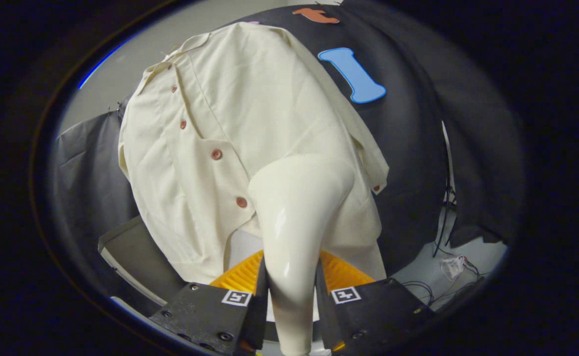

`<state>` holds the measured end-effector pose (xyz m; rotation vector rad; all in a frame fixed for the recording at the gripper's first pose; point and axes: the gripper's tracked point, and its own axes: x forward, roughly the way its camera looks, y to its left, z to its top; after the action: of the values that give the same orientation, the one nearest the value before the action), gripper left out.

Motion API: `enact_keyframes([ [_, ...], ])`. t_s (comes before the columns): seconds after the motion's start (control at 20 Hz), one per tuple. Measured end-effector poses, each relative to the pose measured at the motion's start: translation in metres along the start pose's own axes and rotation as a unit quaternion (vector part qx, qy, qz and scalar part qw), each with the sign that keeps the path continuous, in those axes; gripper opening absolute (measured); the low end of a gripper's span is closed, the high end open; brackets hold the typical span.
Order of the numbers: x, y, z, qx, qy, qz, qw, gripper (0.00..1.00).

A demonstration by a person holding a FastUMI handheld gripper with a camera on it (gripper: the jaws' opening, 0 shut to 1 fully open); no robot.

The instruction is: Iron the clothes twice with a garment steamer, once on the left side and once on the right side.

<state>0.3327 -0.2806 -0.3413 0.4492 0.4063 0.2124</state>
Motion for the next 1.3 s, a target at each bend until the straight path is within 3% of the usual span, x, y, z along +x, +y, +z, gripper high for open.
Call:
enact_keyframes([
  [0.4,-0.011,-0.019,-0.038,0.030,0.001,-0.018,0.999,0.44],
  [0.65,-0.038,-0.006,-0.036,0.043,-0.018,-0.015,0.999,0.44],
  [0.9,-0.084,0.038,-0.010,0.068,-0.060,0.009,0.996,0.44],
  [1.3,-0.154,0.126,0.045,0.036,-0.111,0.024,0.993,0.44],
])
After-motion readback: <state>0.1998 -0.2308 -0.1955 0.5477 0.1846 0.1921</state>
